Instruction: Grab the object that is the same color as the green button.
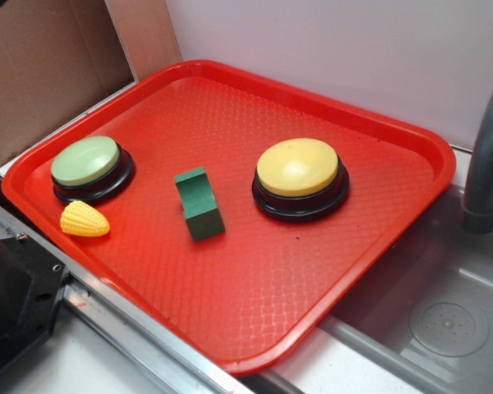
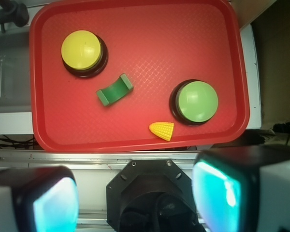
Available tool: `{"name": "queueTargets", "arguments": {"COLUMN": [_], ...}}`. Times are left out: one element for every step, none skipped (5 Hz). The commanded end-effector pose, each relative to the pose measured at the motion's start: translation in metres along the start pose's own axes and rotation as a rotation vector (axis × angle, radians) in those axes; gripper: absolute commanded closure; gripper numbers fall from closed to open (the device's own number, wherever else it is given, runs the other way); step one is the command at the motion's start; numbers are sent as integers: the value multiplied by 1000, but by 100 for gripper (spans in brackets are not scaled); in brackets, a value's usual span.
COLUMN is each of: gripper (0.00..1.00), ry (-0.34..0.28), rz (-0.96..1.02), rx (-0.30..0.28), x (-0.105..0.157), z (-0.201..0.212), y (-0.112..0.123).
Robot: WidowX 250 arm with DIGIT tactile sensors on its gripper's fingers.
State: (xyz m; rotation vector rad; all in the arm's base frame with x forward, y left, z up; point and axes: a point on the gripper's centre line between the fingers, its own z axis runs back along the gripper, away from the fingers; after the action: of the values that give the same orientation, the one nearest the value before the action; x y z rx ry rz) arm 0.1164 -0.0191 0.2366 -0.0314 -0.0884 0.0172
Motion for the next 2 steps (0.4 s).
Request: {"name": "queueTargets", "arguments": {"gripper": [0, 0], "ry": [0, 5], "rz": [0, 75], "rx": [0, -8], "x": [0, 3], "z": [0, -4], "y": [0, 1]}}
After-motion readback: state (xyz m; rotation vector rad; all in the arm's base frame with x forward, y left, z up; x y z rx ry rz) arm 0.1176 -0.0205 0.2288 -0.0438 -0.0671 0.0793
